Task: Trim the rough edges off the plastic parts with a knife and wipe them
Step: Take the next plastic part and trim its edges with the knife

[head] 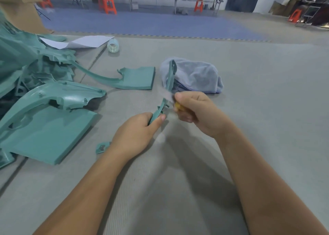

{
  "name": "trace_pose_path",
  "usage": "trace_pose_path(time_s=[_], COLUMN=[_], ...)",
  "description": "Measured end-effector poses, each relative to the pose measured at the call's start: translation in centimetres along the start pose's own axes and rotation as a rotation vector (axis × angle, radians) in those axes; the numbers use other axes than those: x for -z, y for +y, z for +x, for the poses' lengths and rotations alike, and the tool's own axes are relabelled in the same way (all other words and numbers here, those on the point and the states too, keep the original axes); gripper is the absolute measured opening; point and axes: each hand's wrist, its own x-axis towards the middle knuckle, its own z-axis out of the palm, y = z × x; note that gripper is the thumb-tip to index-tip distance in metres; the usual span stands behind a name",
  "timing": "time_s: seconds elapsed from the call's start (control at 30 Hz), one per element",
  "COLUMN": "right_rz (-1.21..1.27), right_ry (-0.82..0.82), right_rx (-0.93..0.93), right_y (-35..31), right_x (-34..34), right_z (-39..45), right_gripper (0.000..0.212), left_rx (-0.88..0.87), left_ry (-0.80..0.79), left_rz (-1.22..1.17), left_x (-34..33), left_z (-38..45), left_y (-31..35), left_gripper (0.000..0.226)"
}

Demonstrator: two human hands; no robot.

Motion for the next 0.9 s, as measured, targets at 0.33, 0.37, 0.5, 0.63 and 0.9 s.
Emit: trace_pose_path(time_s=[0.33,0.37,0.5,0.63,0.9], right_rz=[-0.110,-0.106,-0.108,-0.003,0.104], right_ry=[-0.097,-0.086,-0.050,0.122,0.009], right_rx=[-0.101,-0.093,-0.052,-0.013,-0.046], right_y=[1.9,2.1,2.9,3.3,3.0], right_x=[0.1,0.1,0.0,0.8,2.0], right_z=[-0.4,-0.4,0.0,0.4,-0.2], right_gripper=[0.029,0.029,0.032,0.027,0.031], left_rx=[0.015,0.006,-0.009,0.014,0.037], left_ry=[-0.022,-0.028,-0.026,-0.032,-0.054], left_rz=[-0.070,-0.065,-0.022,0.026,0.002], left_x=[0.0,0.0,0.1,0.0,-0.1], left_z=[0.4,0.3,0.2,0.0,-0.1], left_y=[-0.2,-0.1,0.1,0.1,-0.1], left_gripper=[0.033,0.034,0.036,0.040,0.039])
